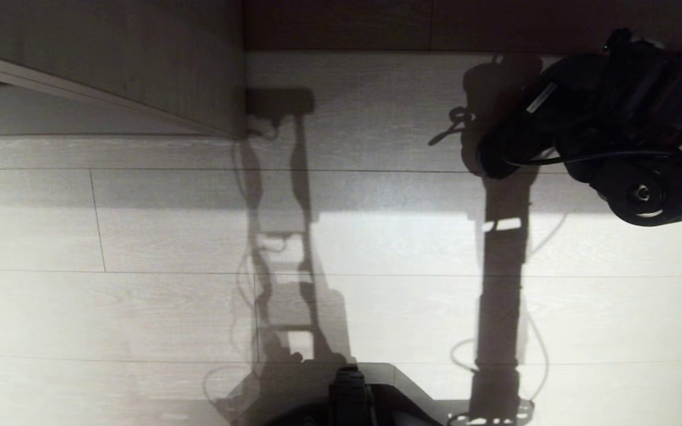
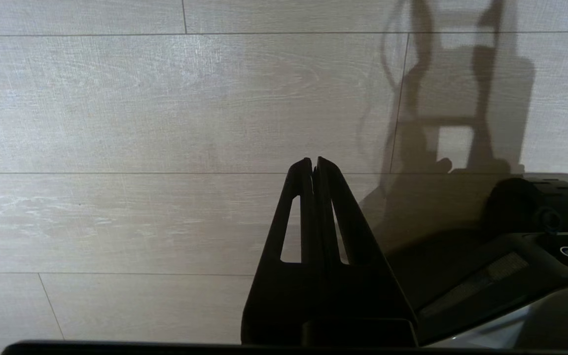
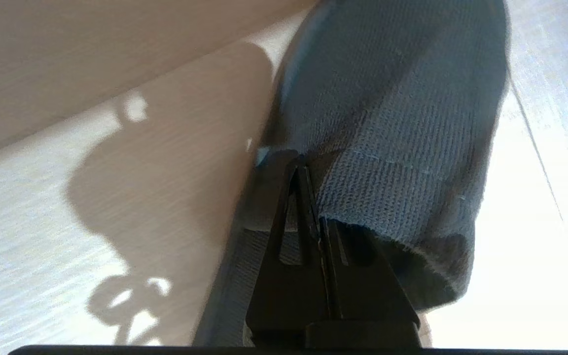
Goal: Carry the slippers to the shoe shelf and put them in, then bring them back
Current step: Pick up the slippers on the floor
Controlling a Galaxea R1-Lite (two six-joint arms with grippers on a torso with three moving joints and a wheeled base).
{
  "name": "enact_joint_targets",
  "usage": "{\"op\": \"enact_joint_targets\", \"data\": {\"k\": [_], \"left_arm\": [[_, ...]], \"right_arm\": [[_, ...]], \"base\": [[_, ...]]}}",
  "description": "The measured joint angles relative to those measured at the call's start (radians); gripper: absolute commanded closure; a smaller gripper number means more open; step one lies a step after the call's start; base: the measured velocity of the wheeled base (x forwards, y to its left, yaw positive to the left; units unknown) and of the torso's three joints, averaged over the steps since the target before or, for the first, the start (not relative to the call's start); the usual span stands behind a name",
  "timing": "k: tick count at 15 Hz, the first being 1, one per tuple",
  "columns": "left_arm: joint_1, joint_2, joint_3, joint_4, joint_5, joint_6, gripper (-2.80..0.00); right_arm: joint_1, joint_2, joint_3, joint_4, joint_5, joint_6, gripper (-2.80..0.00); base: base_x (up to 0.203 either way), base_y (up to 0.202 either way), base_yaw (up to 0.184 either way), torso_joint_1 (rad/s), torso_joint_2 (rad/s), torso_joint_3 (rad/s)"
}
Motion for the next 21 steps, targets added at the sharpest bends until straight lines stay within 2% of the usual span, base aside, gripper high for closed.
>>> {"op": "enact_joint_targets", "data": {"k": [3,9,11,13,15,21], "left_arm": [[0.0,0.0,0.0,0.0,0.0,0.0,0.0],[0.0,0.0,0.0,0.0,0.0,0.0,0.0],[0.0,0.0,0.0,0.0,0.0,0.0,0.0],[0.0,0.0,0.0,0.0,0.0,0.0,0.0],[0.0,0.0,0.0,0.0,0.0,0.0,0.0],[0.0,0.0,0.0,0.0,0.0,0.0,0.0]], "right_arm": [[-0.006,0.003,0.007,-0.049,0.05,-0.052,0.0],[-0.083,0.003,0.02,-0.06,0.183,-0.081,0.0],[-0.117,0.002,0.028,-0.081,0.278,-0.1,0.0],[-0.129,0.002,0.034,-0.102,0.313,-0.121,0.0],[-0.132,0.002,0.037,-0.162,0.371,-0.179,0.0],[-0.169,0.002,0.049,-0.188,0.468,-0.23,0.0]], "base": [[0.0,0.0,0.0,0.0,0.0,0.0],[0.0,0.0,0.0,0.0,0.0,0.0],[0.0,0.0,0.0,0.0,0.0,0.0],[0.0,0.0,0.0,0.0,0.0,0.0],[0.0,0.0,0.0,0.0,0.0,0.0],[0.0,0.0,0.0,0.0,0.0,0.0]]}}
